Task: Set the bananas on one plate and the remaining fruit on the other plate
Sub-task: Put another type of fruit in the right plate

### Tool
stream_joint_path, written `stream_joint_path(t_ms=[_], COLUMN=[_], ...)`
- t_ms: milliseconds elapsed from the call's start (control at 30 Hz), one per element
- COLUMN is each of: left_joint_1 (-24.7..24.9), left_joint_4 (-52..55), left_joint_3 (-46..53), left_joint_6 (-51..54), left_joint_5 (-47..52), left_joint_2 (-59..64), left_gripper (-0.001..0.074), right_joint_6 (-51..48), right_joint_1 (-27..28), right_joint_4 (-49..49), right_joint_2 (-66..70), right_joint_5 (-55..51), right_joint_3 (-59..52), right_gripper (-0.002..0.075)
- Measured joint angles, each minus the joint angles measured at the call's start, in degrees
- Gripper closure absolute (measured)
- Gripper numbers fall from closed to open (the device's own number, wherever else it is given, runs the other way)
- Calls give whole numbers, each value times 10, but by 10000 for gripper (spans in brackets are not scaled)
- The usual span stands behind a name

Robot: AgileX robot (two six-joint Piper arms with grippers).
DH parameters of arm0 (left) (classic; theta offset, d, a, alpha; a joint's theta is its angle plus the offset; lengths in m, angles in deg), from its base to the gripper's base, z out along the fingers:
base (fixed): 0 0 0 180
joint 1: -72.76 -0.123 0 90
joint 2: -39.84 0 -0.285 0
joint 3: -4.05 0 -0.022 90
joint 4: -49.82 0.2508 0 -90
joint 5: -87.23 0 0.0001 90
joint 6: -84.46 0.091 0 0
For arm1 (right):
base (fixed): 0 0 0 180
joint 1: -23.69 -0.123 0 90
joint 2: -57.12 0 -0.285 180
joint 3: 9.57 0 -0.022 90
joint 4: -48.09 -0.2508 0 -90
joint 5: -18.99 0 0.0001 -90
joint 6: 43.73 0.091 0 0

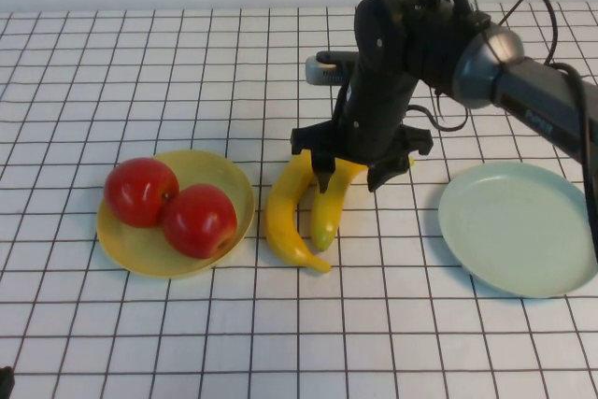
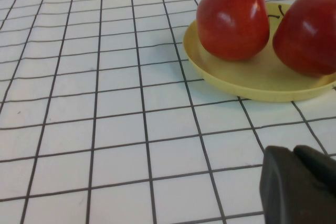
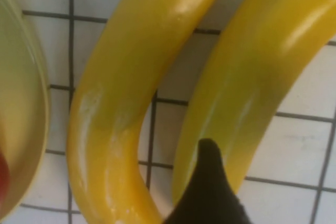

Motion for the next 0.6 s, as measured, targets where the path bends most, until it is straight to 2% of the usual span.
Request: stream_joint_path(t_ms=[300, 400, 500, 600], left_joint_1=[0, 0, 0, 0], left_joint_4=[0, 0, 0, 0], left_joint_3=[0, 0, 0, 0], left_joint_6=[0, 0, 0, 0], left_joint_5=[0, 0, 0, 0], left_joint_2=[0, 0, 0, 0], left_gripper=[738, 738, 738, 738], right_joint_6=[30, 30, 31, 31], right_joint_1=[-8, -8, -8, -8], right_joint_4=[-13, -7, -2, 2], right_joint_2=[39, 47, 49, 49], right_joint_5=[37, 40, 48, 50], right_joint_3=[9, 9, 9, 9], right_gripper=[269, 308, 399, 410])
